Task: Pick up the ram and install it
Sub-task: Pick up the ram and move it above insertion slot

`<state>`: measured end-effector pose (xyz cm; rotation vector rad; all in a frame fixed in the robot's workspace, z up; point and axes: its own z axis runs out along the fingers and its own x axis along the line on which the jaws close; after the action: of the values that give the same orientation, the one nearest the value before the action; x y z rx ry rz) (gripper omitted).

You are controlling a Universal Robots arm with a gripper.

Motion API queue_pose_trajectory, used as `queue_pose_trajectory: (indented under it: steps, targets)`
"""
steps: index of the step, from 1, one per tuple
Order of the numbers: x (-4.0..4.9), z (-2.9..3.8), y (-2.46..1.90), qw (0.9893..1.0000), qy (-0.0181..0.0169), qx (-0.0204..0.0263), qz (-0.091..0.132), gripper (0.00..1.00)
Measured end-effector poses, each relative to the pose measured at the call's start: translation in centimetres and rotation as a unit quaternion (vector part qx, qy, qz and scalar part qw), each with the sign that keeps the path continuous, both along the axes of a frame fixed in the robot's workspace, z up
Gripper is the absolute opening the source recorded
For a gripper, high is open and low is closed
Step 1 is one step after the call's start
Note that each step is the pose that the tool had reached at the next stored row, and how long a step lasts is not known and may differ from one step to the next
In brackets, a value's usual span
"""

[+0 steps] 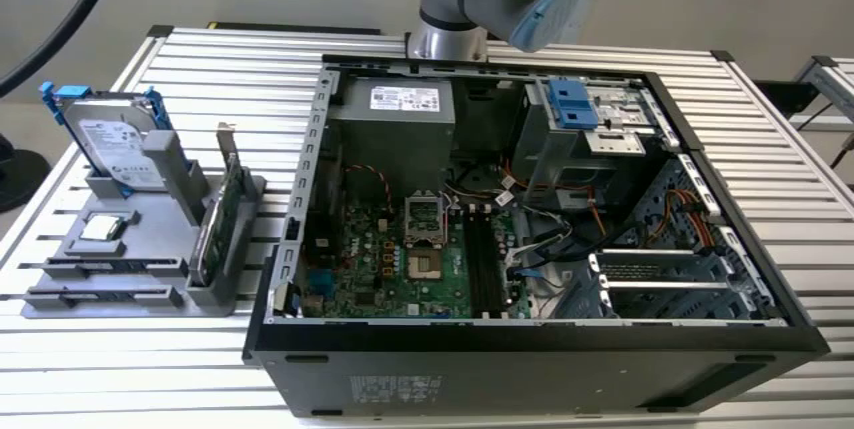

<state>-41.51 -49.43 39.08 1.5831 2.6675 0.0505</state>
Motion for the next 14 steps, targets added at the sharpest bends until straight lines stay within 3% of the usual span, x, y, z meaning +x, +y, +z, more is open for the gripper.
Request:
queue_pose_trajectory:
  steps: [6,14]
  targets:
    - [0.00,-0.01,0.00,0.9995,0.0003,0.0000,-0.033,0.00]
    - [0.00,-0.02,0.00,0.9972,0.0006,0.0000,-0.075,0.00]
